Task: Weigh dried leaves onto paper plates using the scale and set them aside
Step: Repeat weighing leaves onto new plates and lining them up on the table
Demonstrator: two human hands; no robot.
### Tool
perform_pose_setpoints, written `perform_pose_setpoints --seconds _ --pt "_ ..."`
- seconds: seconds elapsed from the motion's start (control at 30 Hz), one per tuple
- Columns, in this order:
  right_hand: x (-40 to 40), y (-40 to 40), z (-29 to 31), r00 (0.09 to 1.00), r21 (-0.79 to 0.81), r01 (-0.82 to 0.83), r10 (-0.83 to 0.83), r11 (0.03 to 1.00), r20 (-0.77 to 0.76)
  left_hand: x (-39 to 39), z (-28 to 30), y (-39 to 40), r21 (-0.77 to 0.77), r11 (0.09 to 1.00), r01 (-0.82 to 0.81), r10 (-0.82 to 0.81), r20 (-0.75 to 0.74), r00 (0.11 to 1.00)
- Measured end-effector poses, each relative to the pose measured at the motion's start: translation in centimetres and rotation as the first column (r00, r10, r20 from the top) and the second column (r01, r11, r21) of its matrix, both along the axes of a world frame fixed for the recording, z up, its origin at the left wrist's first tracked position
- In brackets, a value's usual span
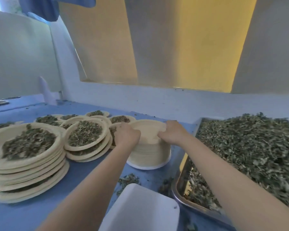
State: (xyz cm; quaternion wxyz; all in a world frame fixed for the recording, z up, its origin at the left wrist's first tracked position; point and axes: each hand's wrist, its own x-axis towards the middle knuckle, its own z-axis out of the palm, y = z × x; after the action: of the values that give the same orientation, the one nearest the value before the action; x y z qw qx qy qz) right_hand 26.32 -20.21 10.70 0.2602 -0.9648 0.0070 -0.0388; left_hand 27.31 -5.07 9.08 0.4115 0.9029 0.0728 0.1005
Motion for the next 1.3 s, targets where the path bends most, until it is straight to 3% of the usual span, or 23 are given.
perform_pose_setpoints --seconds 0.13,0.23,0.4,0.7,1.0,1.1,1.3 --pt "1.5 -0.8 -1.4 0.998 0.196 0.048 -0.038 0.979 -0.051 1.2 -0.3 -0.2 -0.100 0.995 -0.020 0.017 -0.031 0.999" --pt "2.3 -1.2 -1.6 0.998 0.304 0.056 -0.043 0.951 -0.048 1.4 -0.2 0.1 -0.070 0.998 0.007 -0.009 -0.029 1.000" --pt "2.5 -1.7 -0.9 0.999 0.163 -0.014 0.021 0.986 -0.046 1.5 0.7 0.4 0.142 0.985 0.096 -0.085 -0.083 0.993" --pt "0.7 -3.4 1.2 0.998 0.154 -0.056 0.053 0.986 0.022 0.8 3.6 -0.5 0.279 0.946 0.162 -0.148 -0.074 0.986" --pt "-6.6 -3.1 2.1 0.987 0.121 -0.125 0.112 0.985 0.113 -6.0 4.1 1.4 0.092 0.980 0.179 -0.182 0.028 0.983" --pt "-10.2 -2.3 0.8 0.986 0.093 -0.132 0.121 0.987 0.113 -9.8 2.7 2.2 -0.014 0.981 0.196 -0.195 0.045 0.980" --pt "-15.5 0.2 -4.0 0.985 0.069 -0.105 0.094 0.992 0.146 -16.1 -1.1 4.4 -0.086 0.981 0.176 -0.174 0.035 0.984"
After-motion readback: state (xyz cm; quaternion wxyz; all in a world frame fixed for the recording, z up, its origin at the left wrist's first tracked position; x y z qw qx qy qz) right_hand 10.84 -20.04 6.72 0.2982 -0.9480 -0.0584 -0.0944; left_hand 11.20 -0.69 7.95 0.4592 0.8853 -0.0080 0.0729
